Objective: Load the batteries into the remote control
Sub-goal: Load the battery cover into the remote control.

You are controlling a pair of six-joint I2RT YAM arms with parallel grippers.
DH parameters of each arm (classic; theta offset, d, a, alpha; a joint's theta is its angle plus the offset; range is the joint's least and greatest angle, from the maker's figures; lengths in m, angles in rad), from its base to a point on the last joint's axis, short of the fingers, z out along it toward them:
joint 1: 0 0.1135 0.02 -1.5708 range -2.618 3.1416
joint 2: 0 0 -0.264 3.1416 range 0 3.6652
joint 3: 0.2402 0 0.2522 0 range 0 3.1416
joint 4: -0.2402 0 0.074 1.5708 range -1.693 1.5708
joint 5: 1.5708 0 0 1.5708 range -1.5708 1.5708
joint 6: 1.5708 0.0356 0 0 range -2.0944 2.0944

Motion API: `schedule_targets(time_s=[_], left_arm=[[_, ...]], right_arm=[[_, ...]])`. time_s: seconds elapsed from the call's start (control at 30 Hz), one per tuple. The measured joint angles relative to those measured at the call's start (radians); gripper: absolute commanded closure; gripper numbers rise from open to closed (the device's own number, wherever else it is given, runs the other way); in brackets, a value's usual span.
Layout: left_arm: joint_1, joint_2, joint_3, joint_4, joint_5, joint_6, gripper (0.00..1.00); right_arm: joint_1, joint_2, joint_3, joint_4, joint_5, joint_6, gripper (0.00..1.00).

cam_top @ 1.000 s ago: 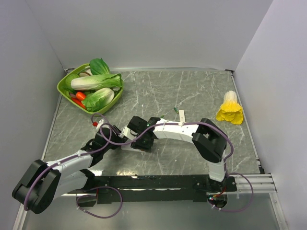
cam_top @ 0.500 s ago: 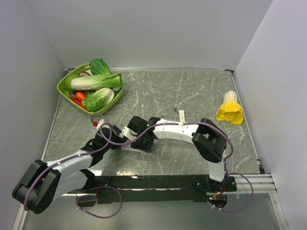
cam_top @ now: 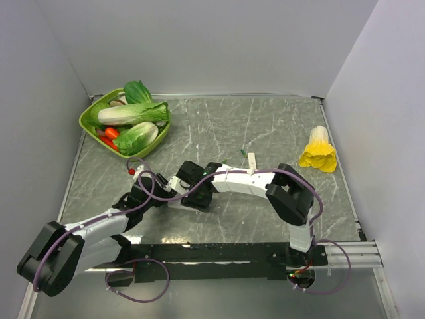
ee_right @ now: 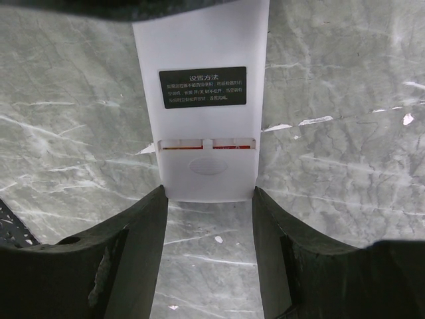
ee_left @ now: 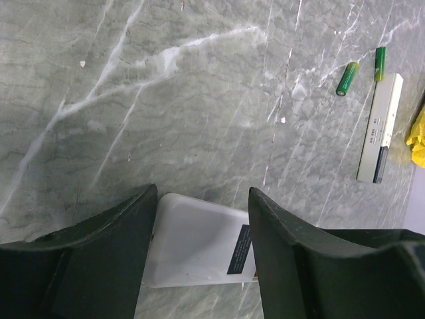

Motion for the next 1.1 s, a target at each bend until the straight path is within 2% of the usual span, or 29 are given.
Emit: schedule_targets(time_s=[0.37,0.8,1.1], left_arm=[[0.000,0.000,0.000,0.001,0.001,0.000,0.36],[0.000,0.000,0.000,0.002,0.002,0.000,0.36],[0.000,-0.002,0.000,0.002,0.003,0.000,0.34]], right_arm=[[0.000,0.000,0.000,0.000,-0.003,0.000,0.36],[0.000,0.000,0.000,0.000,-0.003,-0.002,0.33],[0.000,-0.016,0.000,0.004,-0.004,0.010,0.16]])
